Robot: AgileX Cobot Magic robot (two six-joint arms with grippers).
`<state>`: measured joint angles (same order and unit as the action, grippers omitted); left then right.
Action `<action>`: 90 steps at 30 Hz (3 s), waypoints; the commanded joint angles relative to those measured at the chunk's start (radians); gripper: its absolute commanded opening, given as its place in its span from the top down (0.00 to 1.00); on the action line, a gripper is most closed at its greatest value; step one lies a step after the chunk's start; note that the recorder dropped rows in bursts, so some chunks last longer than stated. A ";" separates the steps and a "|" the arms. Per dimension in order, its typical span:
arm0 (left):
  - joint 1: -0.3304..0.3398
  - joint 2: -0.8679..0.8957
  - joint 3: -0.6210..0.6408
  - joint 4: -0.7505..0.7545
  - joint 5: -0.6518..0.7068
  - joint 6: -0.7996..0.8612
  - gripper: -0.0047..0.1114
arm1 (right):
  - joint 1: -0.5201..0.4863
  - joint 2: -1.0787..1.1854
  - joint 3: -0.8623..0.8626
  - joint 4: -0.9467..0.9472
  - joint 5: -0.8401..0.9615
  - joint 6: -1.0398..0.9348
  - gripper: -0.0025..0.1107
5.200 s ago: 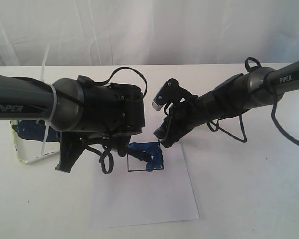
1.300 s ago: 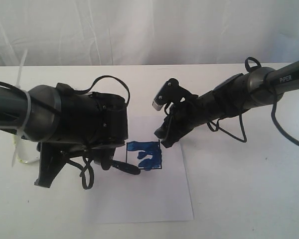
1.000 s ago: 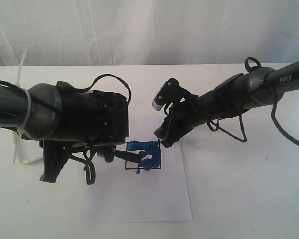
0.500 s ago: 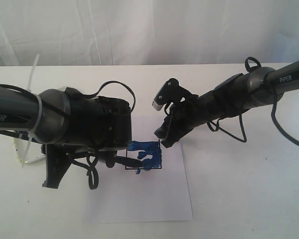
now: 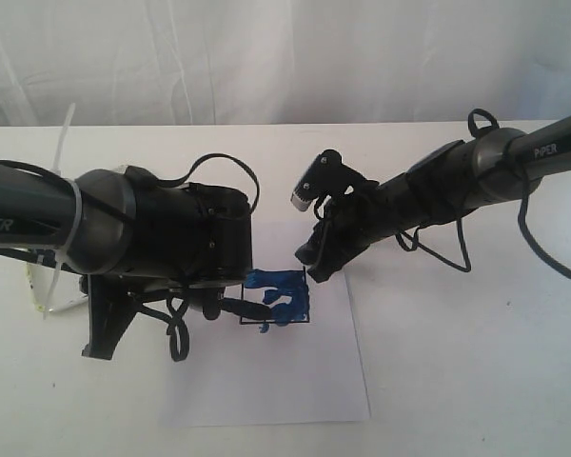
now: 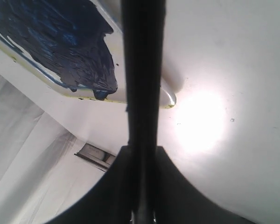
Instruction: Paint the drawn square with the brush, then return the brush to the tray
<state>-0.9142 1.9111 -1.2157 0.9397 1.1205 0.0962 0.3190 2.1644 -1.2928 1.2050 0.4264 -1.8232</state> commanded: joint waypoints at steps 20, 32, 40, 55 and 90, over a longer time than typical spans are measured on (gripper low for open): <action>0.052 -0.037 -0.001 -0.026 0.101 0.009 0.96 | -0.001 0.014 0.009 -0.038 -0.035 -0.023 0.52; 0.041 -0.037 -0.001 -0.075 0.101 0.011 0.96 | -0.001 0.014 0.009 -0.038 -0.035 -0.023 0.52; 0.031 -0.037 -0.001 -0.109 0.074 0.016 0.96 | -0.001 0.014 0.009 -0.038 -0.035 -0.023 0.52; 0.031 -0.037 -0.001 -0.133 0.101 0.024 0.96 | -0.001 0.014 0.009 -0.038 -0.035 -0.023 0.52; 0.034 -0.037 -0.001 -0.139 0.101 0.024 0.96 | -0.001 0.014 0.009 -0.038 -0.035 -0.047 0.52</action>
<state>-0.8758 1.8879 -1.2157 0.8053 1.1205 0.1160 0.3190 2.1644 -1.2928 1.2032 0.4244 -1.8499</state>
